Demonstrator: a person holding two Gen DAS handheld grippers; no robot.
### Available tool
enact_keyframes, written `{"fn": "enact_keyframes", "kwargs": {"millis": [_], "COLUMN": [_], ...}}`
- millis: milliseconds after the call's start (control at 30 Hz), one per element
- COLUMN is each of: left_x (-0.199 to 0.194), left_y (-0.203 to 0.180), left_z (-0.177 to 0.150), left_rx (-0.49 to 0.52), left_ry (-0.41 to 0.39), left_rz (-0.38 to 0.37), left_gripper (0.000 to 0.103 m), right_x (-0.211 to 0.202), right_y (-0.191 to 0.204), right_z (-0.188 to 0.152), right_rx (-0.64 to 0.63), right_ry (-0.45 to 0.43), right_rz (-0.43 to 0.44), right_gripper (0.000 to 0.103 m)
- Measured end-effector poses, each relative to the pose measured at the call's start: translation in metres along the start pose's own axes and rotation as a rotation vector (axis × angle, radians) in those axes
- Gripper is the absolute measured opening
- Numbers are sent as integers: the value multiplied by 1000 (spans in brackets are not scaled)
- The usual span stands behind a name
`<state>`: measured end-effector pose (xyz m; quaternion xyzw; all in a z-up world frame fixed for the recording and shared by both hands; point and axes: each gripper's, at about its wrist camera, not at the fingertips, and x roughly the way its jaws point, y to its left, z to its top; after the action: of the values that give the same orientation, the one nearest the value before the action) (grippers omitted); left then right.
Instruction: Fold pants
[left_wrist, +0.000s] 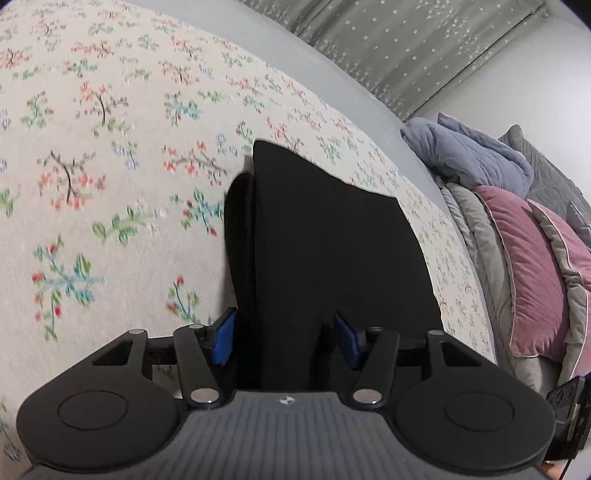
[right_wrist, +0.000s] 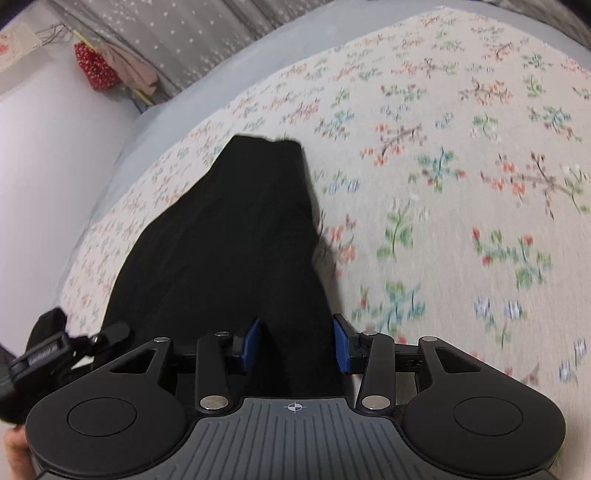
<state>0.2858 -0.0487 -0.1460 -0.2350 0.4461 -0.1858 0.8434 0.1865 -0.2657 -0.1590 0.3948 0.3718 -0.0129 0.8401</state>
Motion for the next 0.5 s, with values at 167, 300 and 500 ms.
{"fn": "enact_keyframes", "kwargs": {"millis": [167,300,500], "left_x": [1,-13,-14], "left_y": [-12,-13,-24], "left_z": [-8,1,-7], "left_rx": [45,11,86], "left_ry": [-12,-16,-8], "left_rz": [42,25,91], "left_gripper": [34,26,26], "right_x": [-7,-20,-31], "right_y": [5,12,13], "right_z": [-17,-20,-24], "right_rx": [-38,-57,-36], "right_ry": [7,-29,-19], "right_rz": [3,34,69], "right_gripper": [28,12,12]}}
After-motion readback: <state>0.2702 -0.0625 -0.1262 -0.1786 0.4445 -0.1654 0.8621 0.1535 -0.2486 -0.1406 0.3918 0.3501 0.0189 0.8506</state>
